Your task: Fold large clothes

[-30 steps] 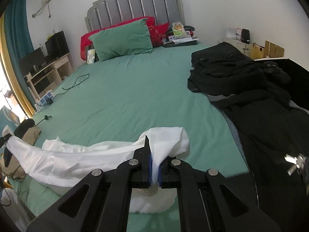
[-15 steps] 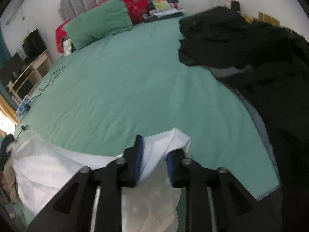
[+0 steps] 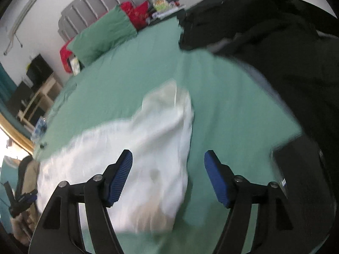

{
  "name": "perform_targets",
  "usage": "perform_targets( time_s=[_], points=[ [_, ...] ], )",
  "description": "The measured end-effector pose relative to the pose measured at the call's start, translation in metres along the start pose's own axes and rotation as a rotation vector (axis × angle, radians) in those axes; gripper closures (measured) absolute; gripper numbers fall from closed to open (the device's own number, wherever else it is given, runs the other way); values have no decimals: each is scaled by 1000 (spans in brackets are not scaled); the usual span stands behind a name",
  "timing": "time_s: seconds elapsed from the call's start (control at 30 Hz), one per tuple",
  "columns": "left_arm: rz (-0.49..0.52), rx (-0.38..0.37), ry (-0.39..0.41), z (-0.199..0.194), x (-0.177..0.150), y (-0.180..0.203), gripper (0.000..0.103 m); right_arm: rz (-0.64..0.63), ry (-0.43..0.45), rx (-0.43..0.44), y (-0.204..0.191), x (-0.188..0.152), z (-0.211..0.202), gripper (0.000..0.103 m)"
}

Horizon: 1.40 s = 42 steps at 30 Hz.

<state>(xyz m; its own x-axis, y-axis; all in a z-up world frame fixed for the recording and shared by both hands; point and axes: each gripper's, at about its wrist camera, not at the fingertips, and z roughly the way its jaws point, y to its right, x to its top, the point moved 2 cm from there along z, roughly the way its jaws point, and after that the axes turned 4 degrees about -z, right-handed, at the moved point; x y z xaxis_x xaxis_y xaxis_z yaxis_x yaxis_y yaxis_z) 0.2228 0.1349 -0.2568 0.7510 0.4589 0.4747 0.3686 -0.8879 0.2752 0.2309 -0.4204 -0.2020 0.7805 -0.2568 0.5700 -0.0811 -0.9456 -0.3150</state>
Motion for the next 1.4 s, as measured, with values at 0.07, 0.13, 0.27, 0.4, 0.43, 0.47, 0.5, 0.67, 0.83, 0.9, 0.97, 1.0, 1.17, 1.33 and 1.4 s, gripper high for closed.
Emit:
perform_targets(
  time_s=[0.07, 0.13, 0.27, 0.4, 0.43, 0.47, 0.5, 0.67, 0.83, 0.9, 0.97, 1.0, 1.17, 1.33, 1.4],
  points=[
    [22, 5, -4, 0, -15, 3, 32, -20, -35, 4, -8, -17, 1, 33],
    [60, 19, -4, -2, -22, 8, 32, -41, -89, 18, -15, -34, 5, 45],
    [100, 6, -17, -3, -34, 14, 37, -64, -132, 13, -23, -52, 12, 92],
    [116, -44, -38, -12, -39, 18, 95, -43, -132, 63, -23, -51, 7, 94],
    [124, -34, -26, -18, -40, 20, 98, -37, -128, 68, -21, -51, 5, 94],
    [127, -33, -17, -23, -42, 20, 98, -33, -119, 73, -21, -52, 0, 95],
    [122, -34, -13, -27, -43, 20, 99, -39, -110, 76, -21, -52, -6, 95],
    [112, -42, 3, -54, -52, 17, 100, -5, -92, 108, -15, -59, -29, 95],
    [120, -36, 0, -75, -69, 11, 100, 26, -84, 109, -9, -72, -44, 95],
    [123, -27, -15, -78, -78, 8, 99, 16, -89, 97, -5, -77, -50, 95],
    [116, -24, -43, -76, -87, 2, 99, 10, -97, 87, -3, -82, -54, 95],
    [115, -23, -59, -73, -91, 1, 99, 7, -106, 80, -2, -85, -54, 95],
    [102, -67, -100, -66, -92, -2, 77, -8, -175, 39, -2, -90, -43, 86],
    [146, -115, 2, -86, -70, 15, 49, -169, -13, -96, -25, -67, -69, 81],
    [173, -143, 7, -88, -66, 28, 48, -248, 48, -102, -42, -59, -75, 79]
  ],
)
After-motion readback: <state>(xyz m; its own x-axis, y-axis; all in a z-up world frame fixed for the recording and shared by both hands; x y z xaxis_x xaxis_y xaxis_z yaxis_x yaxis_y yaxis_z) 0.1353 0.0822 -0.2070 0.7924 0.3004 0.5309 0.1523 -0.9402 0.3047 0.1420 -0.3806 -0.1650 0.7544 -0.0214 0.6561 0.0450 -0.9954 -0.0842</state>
